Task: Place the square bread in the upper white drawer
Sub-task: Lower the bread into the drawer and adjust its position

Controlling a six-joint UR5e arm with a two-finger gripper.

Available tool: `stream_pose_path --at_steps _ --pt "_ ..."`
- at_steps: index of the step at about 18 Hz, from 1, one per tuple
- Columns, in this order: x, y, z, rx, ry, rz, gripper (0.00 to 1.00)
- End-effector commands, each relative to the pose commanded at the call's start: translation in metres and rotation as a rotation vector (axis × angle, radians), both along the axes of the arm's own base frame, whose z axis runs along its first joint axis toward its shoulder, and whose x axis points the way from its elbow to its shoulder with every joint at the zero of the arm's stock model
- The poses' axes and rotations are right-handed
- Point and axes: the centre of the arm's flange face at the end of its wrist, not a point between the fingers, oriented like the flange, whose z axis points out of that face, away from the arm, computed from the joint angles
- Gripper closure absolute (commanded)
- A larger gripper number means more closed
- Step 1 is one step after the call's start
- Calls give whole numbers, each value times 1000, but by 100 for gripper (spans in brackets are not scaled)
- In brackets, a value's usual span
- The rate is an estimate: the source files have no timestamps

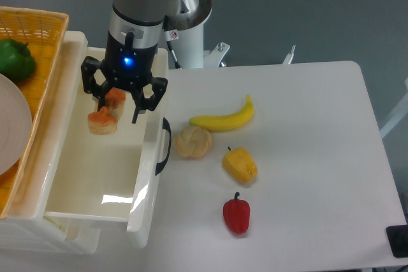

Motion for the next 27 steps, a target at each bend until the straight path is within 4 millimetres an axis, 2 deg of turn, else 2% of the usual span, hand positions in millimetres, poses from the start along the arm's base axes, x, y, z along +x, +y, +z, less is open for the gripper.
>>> stream_pose_path --at_steps 8,14,16,20,27 --pt "-6 2 2 18 24 9 10" --pt "-15 5 -9 0 24 18 8" --pt "-18 3 -12 -19 42 25 0" --pt "-27 -1 -9 -16 45 42 0" --pt "-31 -2 -13 -19 39 47 0"
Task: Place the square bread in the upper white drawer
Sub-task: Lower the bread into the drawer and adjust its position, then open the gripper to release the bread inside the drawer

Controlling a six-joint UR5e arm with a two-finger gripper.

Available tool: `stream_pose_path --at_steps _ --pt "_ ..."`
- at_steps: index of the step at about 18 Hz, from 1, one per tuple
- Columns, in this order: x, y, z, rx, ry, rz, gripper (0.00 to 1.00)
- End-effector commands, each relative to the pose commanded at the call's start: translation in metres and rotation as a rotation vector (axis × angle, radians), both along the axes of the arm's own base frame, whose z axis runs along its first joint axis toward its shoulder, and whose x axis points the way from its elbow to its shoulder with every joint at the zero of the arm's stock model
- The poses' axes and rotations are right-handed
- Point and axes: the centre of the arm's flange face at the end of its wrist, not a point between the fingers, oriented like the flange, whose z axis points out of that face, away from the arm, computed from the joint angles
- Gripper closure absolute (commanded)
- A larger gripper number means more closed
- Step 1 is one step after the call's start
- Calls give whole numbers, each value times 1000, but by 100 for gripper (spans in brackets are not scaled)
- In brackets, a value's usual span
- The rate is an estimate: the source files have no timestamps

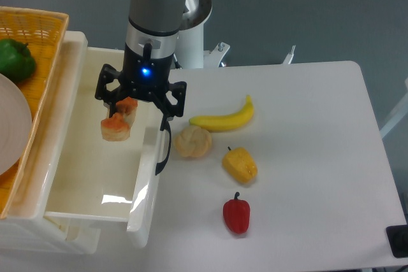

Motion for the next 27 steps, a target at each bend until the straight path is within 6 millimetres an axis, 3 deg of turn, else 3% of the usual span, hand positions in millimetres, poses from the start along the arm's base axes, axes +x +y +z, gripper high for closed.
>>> stream_pose_path --at_steps 27 --pt "9 7 -7 0 -3 -19 0"
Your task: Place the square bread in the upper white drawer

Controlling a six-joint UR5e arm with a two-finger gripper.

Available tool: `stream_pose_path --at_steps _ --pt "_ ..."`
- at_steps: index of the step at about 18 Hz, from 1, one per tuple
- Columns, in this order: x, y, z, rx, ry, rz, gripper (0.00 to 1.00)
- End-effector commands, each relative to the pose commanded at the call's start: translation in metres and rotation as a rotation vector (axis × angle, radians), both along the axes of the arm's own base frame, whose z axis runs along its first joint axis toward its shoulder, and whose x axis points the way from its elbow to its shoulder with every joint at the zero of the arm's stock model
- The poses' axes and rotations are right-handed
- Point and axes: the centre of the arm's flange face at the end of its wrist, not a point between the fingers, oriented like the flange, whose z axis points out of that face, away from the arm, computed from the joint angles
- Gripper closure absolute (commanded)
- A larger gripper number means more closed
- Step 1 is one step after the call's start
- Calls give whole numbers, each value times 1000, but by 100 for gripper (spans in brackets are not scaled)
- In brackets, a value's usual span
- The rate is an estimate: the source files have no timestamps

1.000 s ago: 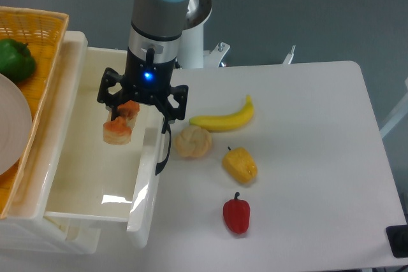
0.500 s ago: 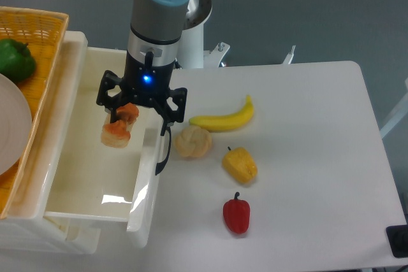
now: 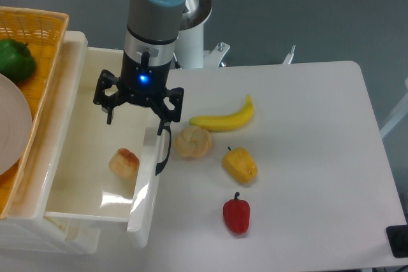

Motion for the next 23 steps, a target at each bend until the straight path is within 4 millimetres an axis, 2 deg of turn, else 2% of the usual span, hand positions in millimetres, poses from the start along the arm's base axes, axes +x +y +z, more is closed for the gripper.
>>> stream_pose_path --at_steps 3,5,10,16,20,23 --pt "0 0 0 -5 5 -1 0" --pt "-11 -5 -1 -8 19 1 0" --pt "-61 -37 1 -16 85 -10 0" --pt "-98 -65 0 -71 169 -30 0" --pt "-128 -88 -12 -146 208 -31 0" --pt "-139 -99 -20 -200 240 -72 0"
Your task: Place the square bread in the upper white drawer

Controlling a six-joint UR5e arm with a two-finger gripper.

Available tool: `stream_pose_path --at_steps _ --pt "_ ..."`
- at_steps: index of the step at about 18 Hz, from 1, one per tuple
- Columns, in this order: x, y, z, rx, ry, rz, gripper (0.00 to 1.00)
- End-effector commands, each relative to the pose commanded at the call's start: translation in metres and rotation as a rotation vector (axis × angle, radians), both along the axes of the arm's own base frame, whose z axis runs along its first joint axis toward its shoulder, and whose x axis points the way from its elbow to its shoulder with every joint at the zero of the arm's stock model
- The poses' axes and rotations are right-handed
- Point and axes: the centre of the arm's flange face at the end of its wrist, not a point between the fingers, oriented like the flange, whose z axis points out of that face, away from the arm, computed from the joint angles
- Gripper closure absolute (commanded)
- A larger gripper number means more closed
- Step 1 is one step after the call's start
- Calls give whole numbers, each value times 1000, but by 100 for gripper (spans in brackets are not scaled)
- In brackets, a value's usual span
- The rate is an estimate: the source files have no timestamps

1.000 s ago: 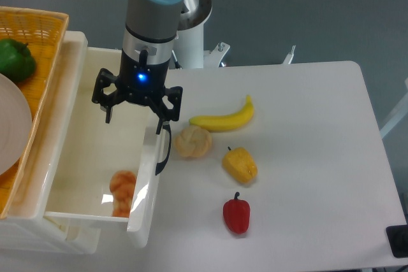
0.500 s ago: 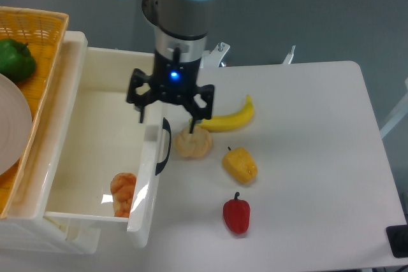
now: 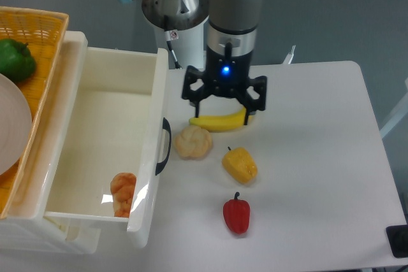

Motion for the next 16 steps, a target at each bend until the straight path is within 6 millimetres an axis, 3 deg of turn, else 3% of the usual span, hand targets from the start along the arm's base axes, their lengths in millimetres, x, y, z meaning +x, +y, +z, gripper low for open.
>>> stream_pose_path --at_steps 9,16 --pt "-33 -23 -20 -67 16 -60 0" --pt "-47 -20 -44 -128 13 -89 0"
